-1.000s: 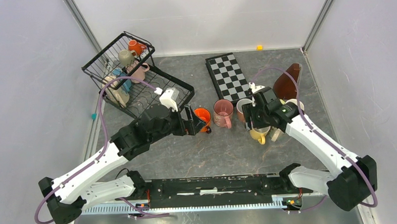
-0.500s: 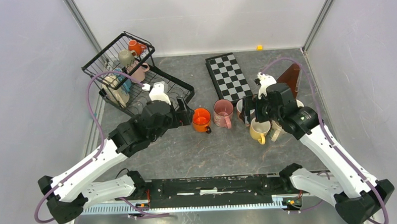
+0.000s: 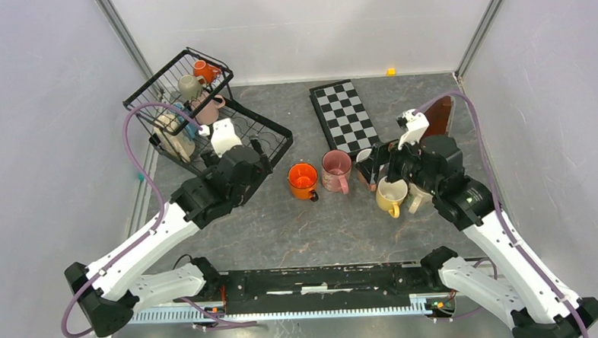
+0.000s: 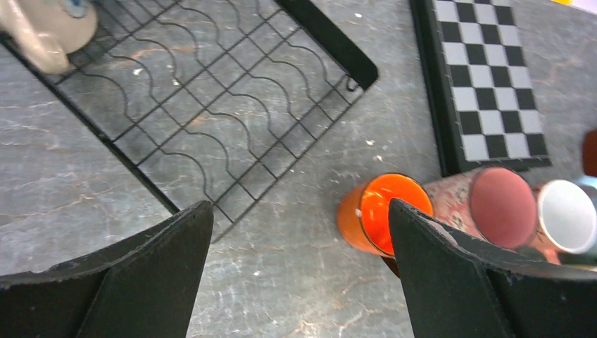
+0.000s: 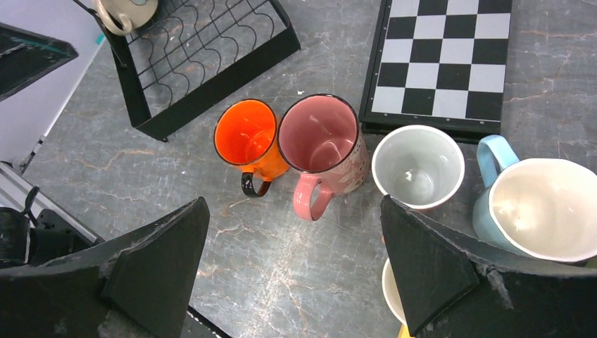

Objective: Unload the cups from the dish rack
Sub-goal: Move the dish rack to the center of the board.

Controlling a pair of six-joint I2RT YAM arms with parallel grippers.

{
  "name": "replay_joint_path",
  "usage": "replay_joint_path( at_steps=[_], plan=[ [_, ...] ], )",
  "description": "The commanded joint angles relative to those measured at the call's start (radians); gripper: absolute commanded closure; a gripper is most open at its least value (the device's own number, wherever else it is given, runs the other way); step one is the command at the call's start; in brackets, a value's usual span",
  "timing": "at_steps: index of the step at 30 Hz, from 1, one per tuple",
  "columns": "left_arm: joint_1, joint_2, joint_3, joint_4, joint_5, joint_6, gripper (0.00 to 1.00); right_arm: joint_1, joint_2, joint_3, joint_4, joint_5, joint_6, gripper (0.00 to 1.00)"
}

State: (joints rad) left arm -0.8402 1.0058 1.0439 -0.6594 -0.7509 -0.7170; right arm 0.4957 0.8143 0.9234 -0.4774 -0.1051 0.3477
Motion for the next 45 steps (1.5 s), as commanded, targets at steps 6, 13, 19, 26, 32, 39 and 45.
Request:
replay_joint_path(
  at_steps=[6,13,19,26,32,39,45],
  plan=[
    [0.209,0.035,-0.069,0.121,0.034,0.105,0.00,0.005,-0.124,-0.064,0.131,-0.003,0.001,0.02],
    [0.325,0.122,-0.131,0.271,0.073,0.166,0.00,0.005,-0.173,-0.100,0.177,0.008,-0.003,0.02],
    [0.417,0.214,-0.139,0.367,0.075,0.190,0.00,0.006,-0.183,-0.124,0.219,-0.012,-0.002,0.02],
    [0.483,0.316,-0.149,0.539,0.032,0.304,0.00,0.006,-0.223,-0.174,0.290,-0.032,0.000,0.02],
    [0.553,0.379,-0.147,0.599,0.049,0.334,0.00,0.005,-0.245,-0.210,0.345,-0.053,0.006,0.02],
    [0.590,0.444,-0.150,0.624,0.033,0.386,0.00,0.006,-0.250,-0.237,0.362,-0.066,0.007,0.02],
    [0.614,0.495,-0.147,0.633,0.031,0.395,0.00,0.005,-0.241,-0.256,0.393,-0.082,0.005,0.02]
  ],
)
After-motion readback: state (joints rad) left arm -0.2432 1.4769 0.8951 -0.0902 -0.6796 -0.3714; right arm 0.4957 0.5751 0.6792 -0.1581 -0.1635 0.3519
